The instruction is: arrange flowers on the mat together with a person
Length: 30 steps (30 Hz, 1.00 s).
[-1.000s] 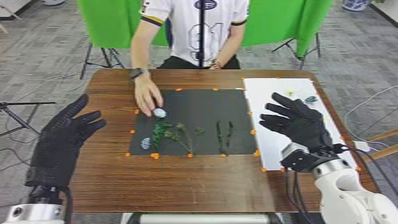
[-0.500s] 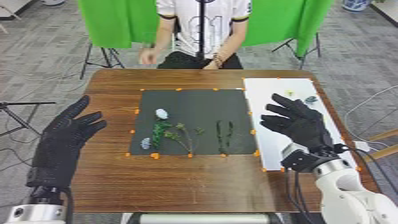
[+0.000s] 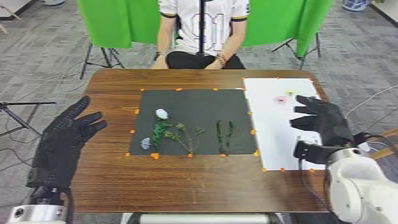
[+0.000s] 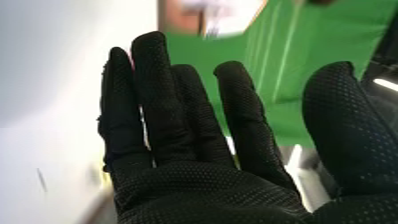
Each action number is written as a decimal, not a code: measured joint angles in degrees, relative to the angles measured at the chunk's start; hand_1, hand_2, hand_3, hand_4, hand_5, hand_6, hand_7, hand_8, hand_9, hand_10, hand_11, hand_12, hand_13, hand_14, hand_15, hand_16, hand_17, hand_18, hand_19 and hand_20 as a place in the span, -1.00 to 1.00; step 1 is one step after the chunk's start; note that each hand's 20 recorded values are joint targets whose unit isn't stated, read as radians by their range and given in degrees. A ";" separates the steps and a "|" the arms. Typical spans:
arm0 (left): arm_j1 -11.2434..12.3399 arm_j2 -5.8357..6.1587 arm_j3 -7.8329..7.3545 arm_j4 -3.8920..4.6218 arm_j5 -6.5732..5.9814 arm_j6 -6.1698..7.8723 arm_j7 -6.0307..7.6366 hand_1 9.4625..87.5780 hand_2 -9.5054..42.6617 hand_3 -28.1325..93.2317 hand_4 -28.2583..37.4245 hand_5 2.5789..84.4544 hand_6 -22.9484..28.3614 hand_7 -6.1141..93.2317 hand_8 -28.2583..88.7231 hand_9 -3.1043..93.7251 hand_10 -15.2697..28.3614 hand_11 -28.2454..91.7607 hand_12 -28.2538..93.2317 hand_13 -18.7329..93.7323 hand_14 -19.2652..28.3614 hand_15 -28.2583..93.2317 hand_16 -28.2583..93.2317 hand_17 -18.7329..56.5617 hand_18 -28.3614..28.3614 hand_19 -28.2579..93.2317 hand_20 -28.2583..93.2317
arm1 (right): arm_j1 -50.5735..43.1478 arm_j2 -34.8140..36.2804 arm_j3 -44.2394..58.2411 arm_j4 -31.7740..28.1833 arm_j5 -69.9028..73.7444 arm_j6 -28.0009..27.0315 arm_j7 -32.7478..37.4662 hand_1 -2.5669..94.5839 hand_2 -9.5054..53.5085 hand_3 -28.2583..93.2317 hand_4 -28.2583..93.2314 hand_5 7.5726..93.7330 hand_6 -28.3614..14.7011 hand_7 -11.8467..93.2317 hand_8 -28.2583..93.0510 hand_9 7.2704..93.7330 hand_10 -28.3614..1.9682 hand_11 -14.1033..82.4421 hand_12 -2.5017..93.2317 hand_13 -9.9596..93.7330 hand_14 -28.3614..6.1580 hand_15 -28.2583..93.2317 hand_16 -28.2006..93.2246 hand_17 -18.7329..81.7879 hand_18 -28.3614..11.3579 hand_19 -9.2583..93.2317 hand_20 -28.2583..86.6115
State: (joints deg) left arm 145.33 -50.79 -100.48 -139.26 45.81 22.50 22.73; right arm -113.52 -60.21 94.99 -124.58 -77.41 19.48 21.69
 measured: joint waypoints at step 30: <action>-0.30 0.77 1.33 -0.27 -0.07 0.95 0.28 -0.69 -0.53 0.77 -1.00 -0.29 0.11 -0.57 -0.70 -0.24 0.58 -0.11 -0.36 -0.26 0.91 0.30 -0.69 -0.79 0.78 0.23 -0.34 | 30.50 16.01 -23.78 24.82 -47.43 -15.49 35.34 -0.21 -0.85 0.66 -0.90 0.02 0.16 -0.55 -0.71 -0.01 -0.53 -0.42 -0.69 0.36 -0.37 0.42 -0.45 0.14 -0.75 0.90 -0.80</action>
State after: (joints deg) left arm 145.03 -50.03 -99.15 -139.53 45.74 23.45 23.01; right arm -83.02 -44.20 71.21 -99.75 -124.84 3.99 57.04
